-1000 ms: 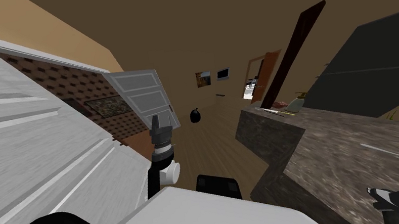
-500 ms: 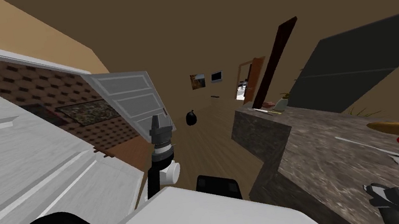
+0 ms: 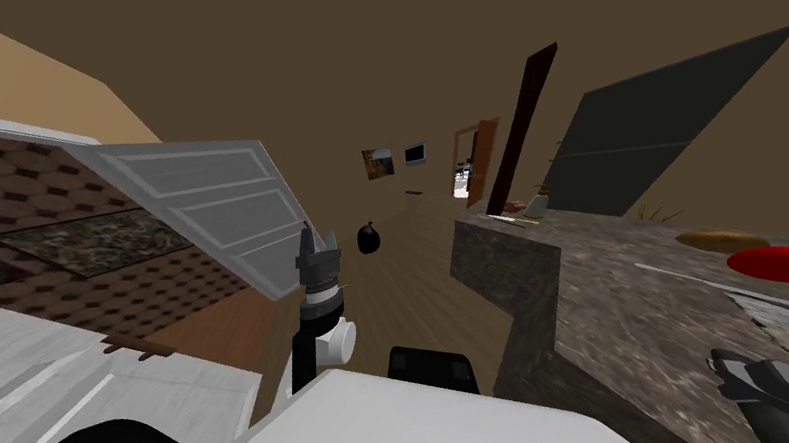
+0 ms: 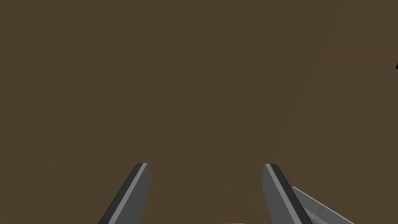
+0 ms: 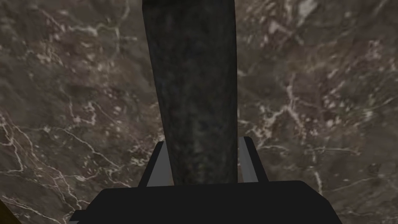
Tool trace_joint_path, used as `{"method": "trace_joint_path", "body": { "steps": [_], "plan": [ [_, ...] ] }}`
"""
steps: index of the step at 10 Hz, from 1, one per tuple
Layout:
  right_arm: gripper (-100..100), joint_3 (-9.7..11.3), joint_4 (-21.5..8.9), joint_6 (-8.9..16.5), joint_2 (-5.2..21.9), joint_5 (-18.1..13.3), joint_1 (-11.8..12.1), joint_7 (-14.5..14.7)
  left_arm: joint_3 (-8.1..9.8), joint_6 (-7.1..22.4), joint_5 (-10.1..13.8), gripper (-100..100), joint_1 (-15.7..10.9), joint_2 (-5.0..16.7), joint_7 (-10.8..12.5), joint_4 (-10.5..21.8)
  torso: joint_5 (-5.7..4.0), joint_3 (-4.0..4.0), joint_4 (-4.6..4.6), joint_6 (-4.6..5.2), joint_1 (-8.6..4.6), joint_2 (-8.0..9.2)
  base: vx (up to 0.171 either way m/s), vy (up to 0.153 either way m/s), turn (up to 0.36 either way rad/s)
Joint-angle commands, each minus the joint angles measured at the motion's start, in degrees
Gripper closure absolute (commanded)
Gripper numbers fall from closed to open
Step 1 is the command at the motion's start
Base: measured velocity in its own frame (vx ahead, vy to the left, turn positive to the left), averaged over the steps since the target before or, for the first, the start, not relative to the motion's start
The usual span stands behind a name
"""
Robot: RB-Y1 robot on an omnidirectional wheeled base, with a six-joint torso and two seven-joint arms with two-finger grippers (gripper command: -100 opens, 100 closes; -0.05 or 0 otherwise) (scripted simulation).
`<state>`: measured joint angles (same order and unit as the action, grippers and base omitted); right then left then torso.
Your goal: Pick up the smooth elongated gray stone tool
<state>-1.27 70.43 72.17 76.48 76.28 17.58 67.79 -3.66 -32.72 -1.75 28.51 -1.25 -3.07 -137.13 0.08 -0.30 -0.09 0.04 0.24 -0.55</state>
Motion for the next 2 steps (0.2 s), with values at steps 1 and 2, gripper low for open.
{"method": "trace_joint_path", "body": {
  "steps": [1,2],
  "plan": [
    [100,0.0,0.0,0.0,0.0,0.0,0.0,0.0,0.00,0.0,0.0,0,0.0,0.0,0.0,0.0,0.00,0.00,0.00,0.00,0.00,0.00,0.046,0.016,-0.040],
    [0,0.0,0.2,0.0,0.0,0.0,0.1,0.1,0.00,0.0,0.0,0,0.0,0.0,0.0,0.0,0.00,0.07,0.03,-0.06,-0.03,0.14,0.008,0.003,0.009]
  ]
}}
